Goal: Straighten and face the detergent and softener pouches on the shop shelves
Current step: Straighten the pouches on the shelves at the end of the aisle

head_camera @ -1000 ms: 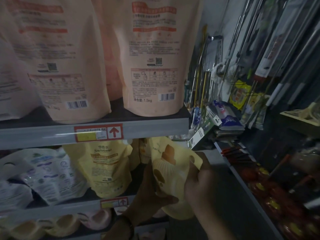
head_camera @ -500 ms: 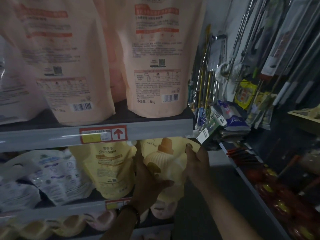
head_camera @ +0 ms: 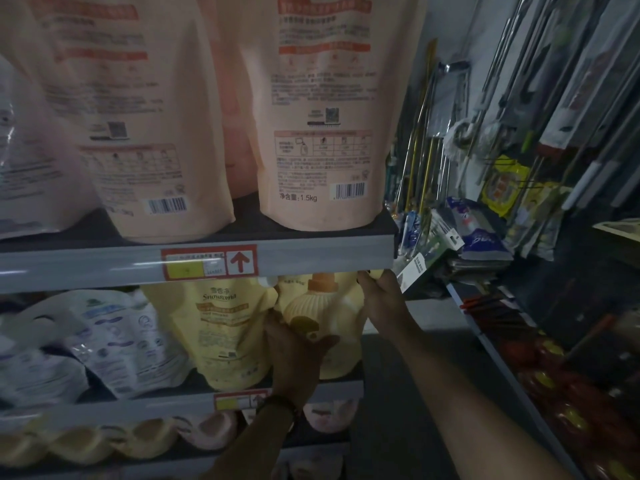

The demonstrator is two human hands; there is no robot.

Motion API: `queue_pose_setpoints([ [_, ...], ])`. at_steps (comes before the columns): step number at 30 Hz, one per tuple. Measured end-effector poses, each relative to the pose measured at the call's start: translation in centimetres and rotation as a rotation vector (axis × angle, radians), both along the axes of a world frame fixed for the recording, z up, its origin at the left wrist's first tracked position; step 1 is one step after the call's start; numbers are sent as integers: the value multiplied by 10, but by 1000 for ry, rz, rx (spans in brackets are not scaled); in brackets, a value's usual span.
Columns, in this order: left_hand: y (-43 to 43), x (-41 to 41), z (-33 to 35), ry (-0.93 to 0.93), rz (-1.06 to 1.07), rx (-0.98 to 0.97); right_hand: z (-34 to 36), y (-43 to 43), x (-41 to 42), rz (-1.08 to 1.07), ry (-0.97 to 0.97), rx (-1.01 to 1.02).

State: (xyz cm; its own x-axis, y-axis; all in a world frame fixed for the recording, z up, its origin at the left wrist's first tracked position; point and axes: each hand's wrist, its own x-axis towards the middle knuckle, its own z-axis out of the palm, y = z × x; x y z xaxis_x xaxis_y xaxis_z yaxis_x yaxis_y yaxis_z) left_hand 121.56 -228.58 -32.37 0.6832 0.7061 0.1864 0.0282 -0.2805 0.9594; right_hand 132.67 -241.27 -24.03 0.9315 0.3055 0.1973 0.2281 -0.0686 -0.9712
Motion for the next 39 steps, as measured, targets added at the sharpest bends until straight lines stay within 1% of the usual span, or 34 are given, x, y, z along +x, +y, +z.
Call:
queue_pose_setpoints([
  [6,-4,-1,-2,22,18,-7,1,-10,7,22,-46,-13],
  [11,5,-5,0,93,-100,76,3,-16,11,58,-95,-56],
  [14,15,-11,-8,133,-159,139,-1,-25,12,85,-88,-50],
  [18,21,-15,-10,135,-218,162,-19,-46,13,100,45,-64],
  [20,21,-16,-11,143,-214,160,-37,-54,8,106,106,-183],
  [22,20,-17,-7,136,-215,118,-65,-56,-1,180,173,-316],
  [25,19,-18,-7,124,-242,96,-105,-53,-13,280,260,-348],
  [31,19,-22,-5,152,-259,130,-119,-51,-20,219,197,-397],
  [33,19,-24,-3,150,-269,101,-115,-54,-22,216,187,-434],
  [39,4,-29,0,132,-327,1,-102,-63,-32,190,130,-431],
])
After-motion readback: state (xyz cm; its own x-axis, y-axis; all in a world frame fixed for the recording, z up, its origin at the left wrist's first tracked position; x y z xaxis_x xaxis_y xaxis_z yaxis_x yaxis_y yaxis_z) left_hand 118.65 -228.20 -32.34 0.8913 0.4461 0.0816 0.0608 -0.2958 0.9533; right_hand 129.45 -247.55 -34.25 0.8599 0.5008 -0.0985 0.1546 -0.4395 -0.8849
